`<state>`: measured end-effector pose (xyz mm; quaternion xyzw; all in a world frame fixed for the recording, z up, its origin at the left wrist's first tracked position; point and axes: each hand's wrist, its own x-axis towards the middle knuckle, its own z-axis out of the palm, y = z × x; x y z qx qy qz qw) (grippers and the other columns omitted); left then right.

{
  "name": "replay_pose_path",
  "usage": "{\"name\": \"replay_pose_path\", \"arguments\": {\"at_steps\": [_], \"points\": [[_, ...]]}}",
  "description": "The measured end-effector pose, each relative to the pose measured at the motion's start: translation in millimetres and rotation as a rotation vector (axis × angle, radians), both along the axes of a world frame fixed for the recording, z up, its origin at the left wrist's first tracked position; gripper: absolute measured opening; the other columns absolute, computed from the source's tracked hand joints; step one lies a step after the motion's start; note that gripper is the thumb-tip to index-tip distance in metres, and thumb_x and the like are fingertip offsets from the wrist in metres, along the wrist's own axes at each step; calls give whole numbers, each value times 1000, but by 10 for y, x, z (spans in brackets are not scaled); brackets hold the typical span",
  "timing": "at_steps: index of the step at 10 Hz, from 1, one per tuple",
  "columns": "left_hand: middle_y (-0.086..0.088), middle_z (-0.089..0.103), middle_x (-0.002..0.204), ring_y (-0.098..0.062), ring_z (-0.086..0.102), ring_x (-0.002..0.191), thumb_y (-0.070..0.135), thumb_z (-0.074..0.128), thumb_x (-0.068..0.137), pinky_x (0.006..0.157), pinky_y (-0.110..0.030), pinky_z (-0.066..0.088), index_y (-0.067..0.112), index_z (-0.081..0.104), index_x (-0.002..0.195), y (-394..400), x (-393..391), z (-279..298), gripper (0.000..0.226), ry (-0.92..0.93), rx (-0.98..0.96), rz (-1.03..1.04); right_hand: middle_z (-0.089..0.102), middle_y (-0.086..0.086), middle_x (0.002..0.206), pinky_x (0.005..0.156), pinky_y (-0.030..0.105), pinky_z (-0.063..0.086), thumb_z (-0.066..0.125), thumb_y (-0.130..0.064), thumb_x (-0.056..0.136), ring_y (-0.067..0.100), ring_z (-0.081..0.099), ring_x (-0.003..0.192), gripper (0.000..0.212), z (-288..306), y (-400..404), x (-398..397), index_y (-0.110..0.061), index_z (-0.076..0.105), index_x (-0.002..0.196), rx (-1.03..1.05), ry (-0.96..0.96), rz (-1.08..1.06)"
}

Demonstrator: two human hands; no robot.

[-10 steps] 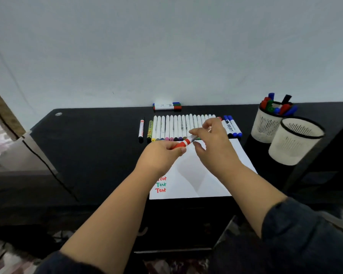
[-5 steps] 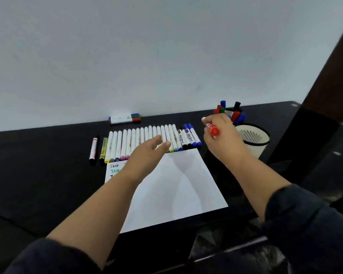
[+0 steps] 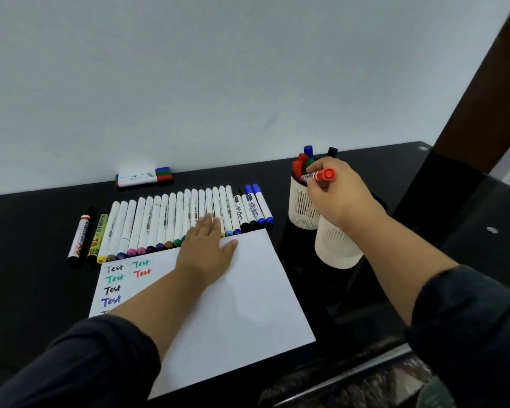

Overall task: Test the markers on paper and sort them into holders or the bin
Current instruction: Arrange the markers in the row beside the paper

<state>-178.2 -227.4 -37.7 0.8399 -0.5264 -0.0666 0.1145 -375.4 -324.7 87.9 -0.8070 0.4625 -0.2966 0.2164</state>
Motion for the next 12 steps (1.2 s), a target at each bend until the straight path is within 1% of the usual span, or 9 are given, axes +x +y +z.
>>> {"name": "replay_pose_path", "arguments": {"at_steps": [1,2,3,4,6,7,8,9,12], "points": [[-4,-3,159,-17,-6,145,48,27,98,116,-32,-2,13,6,151,-35,4,-39,67,-35,-6,5,59,4,98,74,30,46,48,-19,95,18,58,85,15,35,-138,70,-12,59,103,7,88,4],[-3,-3,159,-16,-6,145,49,26,98,116,-31,-3,13,5,151,-32,6,-58,68,-57,1,13,51,2,72,61,29,39,47,-20,94,16,51,65,22,44,-234,156,-13,50,74,-8,144,-23],[-2,-4,159,-15,-6,145,49,26,98,115,-29,-4,14,4,151,-34,20,-76,67,-58,-2,19,57,5,87,68,28,40,49,-23,96,18,54,76,17,37,-275,233,-11,61,97,-19,168,-32],[-2,-5,159,-15,-6,145,49,26,98,115,-29,-4,14,4,151,-29,26,-85,67,-56,-5,16,57,5,89,68,30,39,47,-23,97,19,54,80,20,50,-282,278,-9,58,107,-18,212,-30],[-1,-3,159,-14,-6,145,49,27,98,115,-29,-4,15,4,151,-42,27,-88,67,-61,-25,12,54,9,94,73,32,39,48,-19,96,28,58,98,23,112,-371,337,-6,49,116,-3,367,-46],[-1,-2,159,-14,-5,145,48,27,98,115,-29,-3,15,5,151,-36,30,-95,67,-60,-35,12,57,13,117,80,32,41,52,-19,95,29,56,110,38,118,-380,350,-7,42,129,28,390,-48],[-1,-2,159,-14,-4,145,49,28,98,115,-28,-3,15,6,151,-34,43,-116,67,-63,-50,13,57,11,122,82,33,43,53,-25,95,26,56,109,39,98,-407,342,-9,43,130,21,329,-48],[-1,-2,159,-14,-5,145,49,28,98,115,-28,-3,15,6,151,-34,47,-125,67,-64,-48,11,60,5,111,79,32,47,51,-27,94,20,56,97,28,64,-431,299,-13,50,118,26,159,-53],[-1,-1,159,-14,-4,145,48,29,98,115,-28,-4,14,7,151,-26,22,-103,67,-50,-59,16,59,8,102,79,41,53,53,-21,93,26,59,93,26,18,-407,251,-17,46,118,-42,188,10]]}}
